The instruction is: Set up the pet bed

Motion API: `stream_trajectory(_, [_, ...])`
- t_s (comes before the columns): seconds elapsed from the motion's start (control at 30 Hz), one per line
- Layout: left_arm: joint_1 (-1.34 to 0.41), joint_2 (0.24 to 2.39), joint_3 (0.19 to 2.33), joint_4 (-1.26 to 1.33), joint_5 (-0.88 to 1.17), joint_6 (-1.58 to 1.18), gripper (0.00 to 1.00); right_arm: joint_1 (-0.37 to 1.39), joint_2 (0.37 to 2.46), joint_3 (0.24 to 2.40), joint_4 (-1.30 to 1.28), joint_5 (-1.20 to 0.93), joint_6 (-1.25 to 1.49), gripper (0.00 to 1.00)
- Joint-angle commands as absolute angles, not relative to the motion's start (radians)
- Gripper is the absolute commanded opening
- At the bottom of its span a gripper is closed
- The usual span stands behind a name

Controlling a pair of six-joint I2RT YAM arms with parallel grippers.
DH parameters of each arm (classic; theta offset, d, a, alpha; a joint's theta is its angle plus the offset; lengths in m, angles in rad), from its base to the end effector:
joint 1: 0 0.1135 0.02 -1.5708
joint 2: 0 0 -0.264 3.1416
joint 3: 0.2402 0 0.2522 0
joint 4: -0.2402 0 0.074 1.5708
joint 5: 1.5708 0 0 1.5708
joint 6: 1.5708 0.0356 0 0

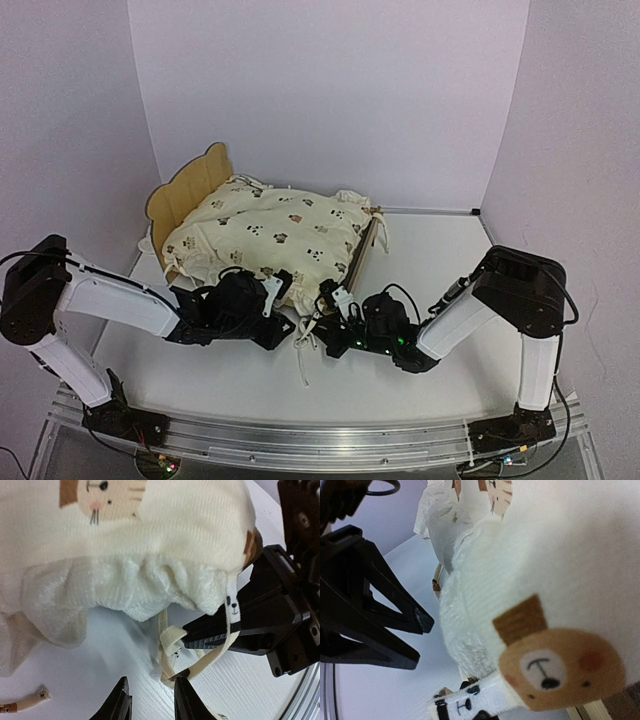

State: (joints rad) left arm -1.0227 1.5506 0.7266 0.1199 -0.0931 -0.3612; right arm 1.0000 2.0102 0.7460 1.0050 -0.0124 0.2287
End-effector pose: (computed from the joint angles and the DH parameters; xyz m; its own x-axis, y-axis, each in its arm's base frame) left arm 0.1636 -0.2616 0.1676 -0.6028 0.3122 -0.7343 0.6413 0.7372 -0.2131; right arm 0.1992 0.3111 0.1089 -0.3271 -0.0899 -0.9407 -0.7944 0.5653 0.2222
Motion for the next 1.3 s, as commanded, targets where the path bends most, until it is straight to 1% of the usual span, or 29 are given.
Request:
stream_trajectory(0.0, [-1.016, 1.6, 0.798, 0.132, -0.058, -0.322, 0.3, 1.004, 2.02, 0.776, 1.032, -0.036, 0.228, 0.0])
stream_trajectory(0.33, [-1.01, 1.665, 0.827, 0.174, -0.062, -0.31, 0.29, 1.004, 2.022, 0.778, 1.032, -0.041, 0.237, 0.0])
stream_trajectory(0.43, [-1.009, 1.677, 0.839, 0.167, -0.076, -0.31, 0.26, 1.004, 2.023, 0.776, 1.032, -0.04, 0.239, 0.0])
stream_trajectory(0.53, [-1.01, 1.686, 0.847, 0.169, -0.078, -0.307, 0.25, 1.004, 2.027, 0.777, 1.032, -0.039, 0.239, 0.0])
stream_trajectory(1.07, [-1.009, 1.704, 0.858, 0.224, -0.05, -0.287, 0.24, 1.004, 2.029, 0.782, 1.032, -0.044, 0.247, 0.0])
stream_trajectory(1.17, [-1.01, 1.715, 0.865, 0.22, -0.046, -0.284, 0.21, 1.004, 2.028, 0.781, 1.032, -0.044, 0.247, 0.0])
stream_trajectory(1.27, [-1.01, 1.719, 0.86, 0.228, -0.043, -0.283, 0.15, 1.004, 2.026, 0.781, 1.032, -0.044, 0.248, 0.0])
